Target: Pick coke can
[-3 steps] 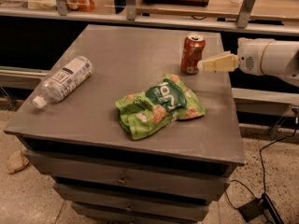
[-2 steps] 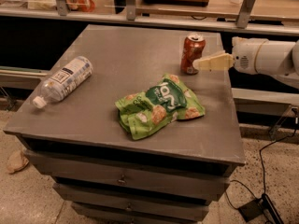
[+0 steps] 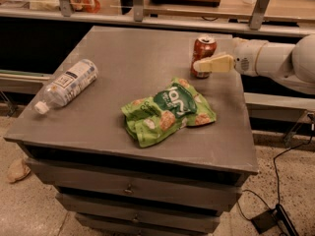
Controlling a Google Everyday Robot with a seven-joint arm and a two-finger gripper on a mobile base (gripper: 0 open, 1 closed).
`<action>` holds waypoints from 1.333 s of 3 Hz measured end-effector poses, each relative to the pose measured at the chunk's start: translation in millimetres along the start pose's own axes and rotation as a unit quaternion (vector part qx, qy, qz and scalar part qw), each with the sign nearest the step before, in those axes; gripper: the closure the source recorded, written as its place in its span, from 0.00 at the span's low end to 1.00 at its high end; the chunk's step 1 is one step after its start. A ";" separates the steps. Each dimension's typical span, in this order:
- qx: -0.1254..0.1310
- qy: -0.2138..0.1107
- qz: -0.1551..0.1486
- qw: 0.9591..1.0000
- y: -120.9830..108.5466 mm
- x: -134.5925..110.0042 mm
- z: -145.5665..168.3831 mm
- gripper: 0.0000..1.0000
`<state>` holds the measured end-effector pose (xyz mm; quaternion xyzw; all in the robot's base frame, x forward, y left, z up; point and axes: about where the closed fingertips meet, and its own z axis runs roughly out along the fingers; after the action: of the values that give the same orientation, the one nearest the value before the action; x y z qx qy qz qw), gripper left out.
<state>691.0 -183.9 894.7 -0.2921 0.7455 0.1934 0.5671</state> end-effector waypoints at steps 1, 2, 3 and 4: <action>-0.007 -0.004 0.002 1.000 4.5 -0.1 15.0 0.01; -0.012 -0.004 0.002 1.000 8.1 0.6 23.6 0.22; -0.015 -0.007 -0.001 1.000 9.6 -1.6 27.5 0.46; -0.020 -0.020 -0.004 1.000 11.9 -14.0 29.6 0.69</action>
Offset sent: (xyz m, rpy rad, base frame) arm 0.0158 0.0239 -0.0104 0.0144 0.0014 0.0263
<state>707.5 -153.6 899.3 -0.3028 0.7287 0.2120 0.5765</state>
